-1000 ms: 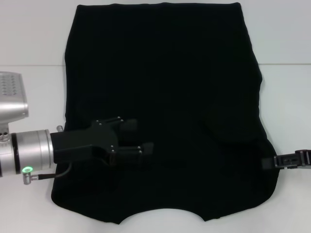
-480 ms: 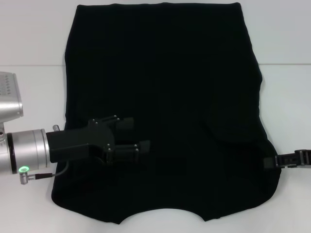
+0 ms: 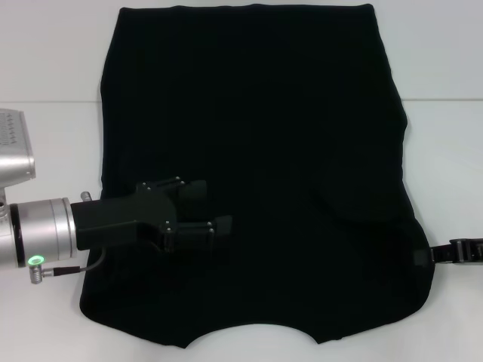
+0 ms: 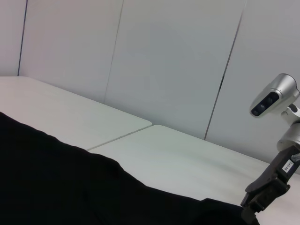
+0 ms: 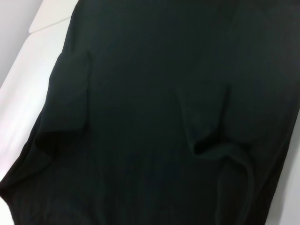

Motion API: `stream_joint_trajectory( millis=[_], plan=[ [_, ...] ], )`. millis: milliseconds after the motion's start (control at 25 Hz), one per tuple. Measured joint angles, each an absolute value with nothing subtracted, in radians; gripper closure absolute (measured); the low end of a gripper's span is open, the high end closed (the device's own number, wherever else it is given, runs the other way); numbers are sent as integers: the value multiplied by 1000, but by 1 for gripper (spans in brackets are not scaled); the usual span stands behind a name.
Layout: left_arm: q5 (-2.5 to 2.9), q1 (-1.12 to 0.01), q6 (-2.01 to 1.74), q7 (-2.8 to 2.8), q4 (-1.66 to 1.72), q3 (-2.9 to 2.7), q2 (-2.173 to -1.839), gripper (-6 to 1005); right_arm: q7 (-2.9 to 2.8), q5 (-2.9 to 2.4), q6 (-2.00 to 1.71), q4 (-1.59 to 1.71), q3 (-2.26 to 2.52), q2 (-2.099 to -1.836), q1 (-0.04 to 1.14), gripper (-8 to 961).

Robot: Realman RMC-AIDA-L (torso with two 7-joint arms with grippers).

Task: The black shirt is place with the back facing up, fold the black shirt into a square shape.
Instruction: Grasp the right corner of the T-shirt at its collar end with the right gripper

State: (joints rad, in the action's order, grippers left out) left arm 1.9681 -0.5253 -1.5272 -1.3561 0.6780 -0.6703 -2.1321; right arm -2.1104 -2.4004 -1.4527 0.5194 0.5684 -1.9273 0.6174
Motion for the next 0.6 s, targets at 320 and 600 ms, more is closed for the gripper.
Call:
stream_joint_trajectory(
  millis=[320,600],
  plan=[
    [1976,-514,-1527,-1403,680,-643,-2132,135,-2083,-2398,-1457,524,564,-1928,616,919],
    [2107,-458,-1572,-1541,779,-602,-2126,136,-2052,-2392,-1457,524,550,-1925,614,921]
  ],
)
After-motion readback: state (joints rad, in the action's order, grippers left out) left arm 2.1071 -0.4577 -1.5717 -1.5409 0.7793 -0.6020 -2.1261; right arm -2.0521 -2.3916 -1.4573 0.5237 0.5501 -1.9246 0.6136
